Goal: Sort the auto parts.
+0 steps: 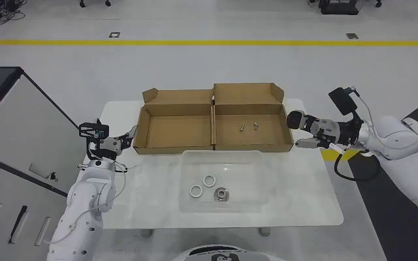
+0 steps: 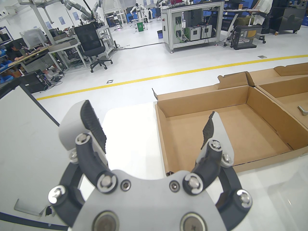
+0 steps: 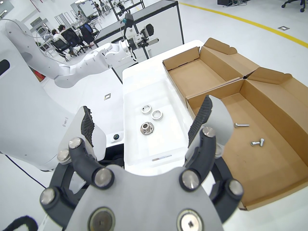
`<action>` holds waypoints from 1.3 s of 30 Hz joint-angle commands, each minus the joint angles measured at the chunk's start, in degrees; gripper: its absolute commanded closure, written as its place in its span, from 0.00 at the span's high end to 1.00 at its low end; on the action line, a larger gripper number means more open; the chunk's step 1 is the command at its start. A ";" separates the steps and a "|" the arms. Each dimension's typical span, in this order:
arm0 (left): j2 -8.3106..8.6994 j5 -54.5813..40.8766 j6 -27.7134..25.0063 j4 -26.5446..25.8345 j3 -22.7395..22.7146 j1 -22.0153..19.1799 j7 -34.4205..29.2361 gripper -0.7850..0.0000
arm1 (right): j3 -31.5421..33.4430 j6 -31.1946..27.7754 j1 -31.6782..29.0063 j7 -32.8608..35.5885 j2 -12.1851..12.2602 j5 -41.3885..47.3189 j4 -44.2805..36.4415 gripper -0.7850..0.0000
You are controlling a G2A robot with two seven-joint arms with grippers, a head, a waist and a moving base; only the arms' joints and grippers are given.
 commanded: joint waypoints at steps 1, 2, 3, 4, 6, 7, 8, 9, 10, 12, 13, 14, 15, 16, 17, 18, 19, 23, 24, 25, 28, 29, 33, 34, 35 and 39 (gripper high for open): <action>0.00 0.00 0.00 0.00 0.00 0.00 0.00 1.00 | -0.07 0.00 0.05 -0.01 0.62 0.91 -0.80 1.00; 0.00 0.00 0.00 0.00 0.00 0.00 0.00 1.00 | -0.16 0.00 0.06 -0.01 0.88 1.26 -0.85 1.00; 0.00 0.00 0.00 0.00 0.00 0.00 0.00 1.00 | -0.16 0.00 0.06 -0.01 0.88 1.26 -0.85 1.00; 0.00 0.00 0.00 0.00 0.00 0.00 0.00 1.00 | -0.16 0.00 0.06 -0.01 0.88 1.26 -0.85 1.00; 0.00 0.00 0.00 0.00 0.00 0.00 0.00 1.00 | -0.16 0.00 0.06 -0.01 0.88 1.26 -0.85 1.00; 0.00 0.00 0.00 0.00 0.00 0.00 0.00 1.00 | -0.16 0.00 0.06 -0.01 0.88 1.26 -0.85 1.00; 0.00 0.00 0.00 0.00 0.00 0.00 0.00 1.00 | -0.16 0.00 0.06 -0.01 0.88 1.26 -0.85 1.00; 0.00 0.00 0.00 0.00 0.00 0.00 0.00 1.00 | -0.16 0.00 0.06 -0.01 0.88 1.26 -0.85 1.00; 0.00 0.00 0.00 0.00 0.00 0.00 0.00 1.00 | -0.16 0.00 0.06 -0.01 0.88 1.26 -0.85 1.00; 0.00 0.00 0.00 0.00 0.00 0.00 0.00 1.00 | -0.16 0.00 0.06 -0.01 0.88 1.26 -0.85 1.00; 0.00 0.00 0.00 0.00 0.00 0.00 0.00 1.00 | -0.16 0.00 0.06 -0.01 0.88 1.26 -0.85 1.00; 0.00 -0.22 -0.18 -0.12 -0.06 -0.05 0.02 1.00 | -0.16 0.00 0.06 -0.01 0.88 1.26 -0.85 1.00; 0.01 -0.73 -0.64 -0.31 -0.32 -0.09 -0.21 1.00 | -0.16 0.00 0.06 -0.01 0.88 1.26 -0.85 1.00; 0.06 -0.78 -1.28 -1.26 -0.72 -0.11 -0.92 1.00 | -0.16 0.00 0.06 -0.01 0.88 1.26 -0.85 1.00; 0.15 -0.08 -2.49 -2.88 -0.78 0.23 -1.71 1.00 | -0.16 0.00 0.06 -0.01 0.88 1.26 -0.85 1.00; 0.20 -0.39 -3.71 -4.66 -0.77 0.51 -3.37 1.00 | -0.16 0.00 0.06 -0.01 0.88 1.26 -0.85 1.00; 0.29 -0.06 -4.94 -6.48 -0.90 0.43 -5.10 1.00 | -0.16 0.00 0.06 -0.01 0.88 1.26 -0.85 1.00; 0.54 -0.81 -10.28 -13.14 0.51 -1.01 -15.60 1.00 | -0.16 0.00 0.06 -0.01 0.88 1.26 -0.85 1.00; 0.58 -1.29 -11.07 -14.19 0.98 -1.53 -18.74 1.00 | -0.16 0.00 0.06 -0.01 0.88 1.26 -0.85 1.00; 0.62 -1.49 -11.87 -15.55 1.63 -2.46 -22.24 1.00 | -0.16 0.00 0.06 -0.01 0.88 1.26 -0.85 1.00; 0.65 -3.24 -14.49 -18.71 4.39 -5.54 -31.50 1.00 | -0.16 0.00 0.06 -0.01 0.88 1.26 -0.85 1.00; 0.67 -3.55 -15.13 -19.55 5.40 -6.74 -34.99 1.00 | -0.16 0.00 0.06 -0.01 0.88 1.26 -0.85 1.00; 0.68 -2.36 -18.29 -22.02 11.66 -13.34 -52.29 1.00 | -0.16 0.00 0.06 -0.01 0.88 1.26 -0.85 1.00; 0.63 -2.27 -19.51 -22.51 13.64 -15.26 -55.59 1.00 | -0.16 0.00 0.06 -0.01 0.88 1.26 -0.85 1.00; 0.59 -2.53 -21.50 -22.63 15.85 -17.15 -58.88 1.00 | -0.16 0.00 0.06 -0.01 0.88 1.26 -0.85 1.00; 0.07 -5.70 -25.26 -21.72 23.08 -25.09 -69.89 1.00 | -0.16 0.00 0.06 -0.01 0.88 1.26 -0.85 1.00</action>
